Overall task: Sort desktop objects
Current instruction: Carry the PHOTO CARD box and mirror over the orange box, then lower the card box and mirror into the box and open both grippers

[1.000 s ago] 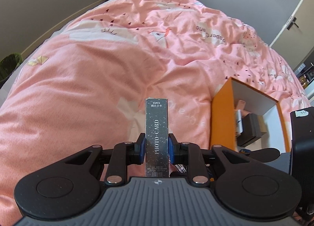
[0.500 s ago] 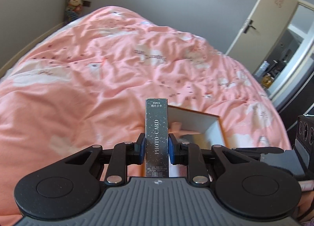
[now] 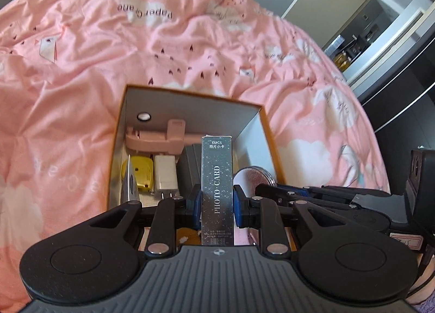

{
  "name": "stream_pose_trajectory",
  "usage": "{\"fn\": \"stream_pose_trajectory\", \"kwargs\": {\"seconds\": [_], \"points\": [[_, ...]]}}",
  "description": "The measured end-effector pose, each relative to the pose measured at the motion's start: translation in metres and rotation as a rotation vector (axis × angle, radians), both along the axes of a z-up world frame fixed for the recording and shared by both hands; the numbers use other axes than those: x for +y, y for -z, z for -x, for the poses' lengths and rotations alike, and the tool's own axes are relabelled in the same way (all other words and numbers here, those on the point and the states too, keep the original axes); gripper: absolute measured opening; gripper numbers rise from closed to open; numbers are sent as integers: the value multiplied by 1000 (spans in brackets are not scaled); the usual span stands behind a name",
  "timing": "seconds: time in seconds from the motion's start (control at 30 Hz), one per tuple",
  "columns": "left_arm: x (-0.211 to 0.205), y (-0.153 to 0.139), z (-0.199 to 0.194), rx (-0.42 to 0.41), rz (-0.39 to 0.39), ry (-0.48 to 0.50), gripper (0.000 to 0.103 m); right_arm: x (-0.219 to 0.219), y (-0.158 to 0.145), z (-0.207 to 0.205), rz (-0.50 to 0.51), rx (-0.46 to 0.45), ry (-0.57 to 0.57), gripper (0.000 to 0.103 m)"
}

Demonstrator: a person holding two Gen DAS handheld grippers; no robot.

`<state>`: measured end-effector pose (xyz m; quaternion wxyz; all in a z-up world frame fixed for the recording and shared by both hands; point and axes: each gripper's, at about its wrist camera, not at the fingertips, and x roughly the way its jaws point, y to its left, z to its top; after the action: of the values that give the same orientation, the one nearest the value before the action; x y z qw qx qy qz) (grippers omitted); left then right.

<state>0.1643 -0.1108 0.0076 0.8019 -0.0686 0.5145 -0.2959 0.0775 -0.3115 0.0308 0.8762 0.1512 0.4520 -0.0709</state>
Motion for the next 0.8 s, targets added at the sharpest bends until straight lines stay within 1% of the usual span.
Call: {"fn": "stream_pose_trajectory", "kwargs": {"seconds": [0.1,0.2,0.27,0.37,0.5,0.63,0.8], "points": [[-1,12,-5,26,-32,-11,26,0,17,-9,30,34,0,14],[-1,16,-7,8,-99,-29,26,-1,29,-16,19,60,-7,14],[-3,18,-8,-1,-139,-29,26,0,32,-17,26,68,-18,14],[-9,25,-11,4,-178,-20,26,1,38,-21,36,79,-18,14],[-20,34,-12,-23,-257,-13,26,3,40,-27,45,79,-21,14],[-24,45,-15,-13,-280,-6,26,6,41,-30,70,91,-30,14],[-28,51,-16,-17,-290,-7,26,8,40,-30,67,114,-35,14]]}}
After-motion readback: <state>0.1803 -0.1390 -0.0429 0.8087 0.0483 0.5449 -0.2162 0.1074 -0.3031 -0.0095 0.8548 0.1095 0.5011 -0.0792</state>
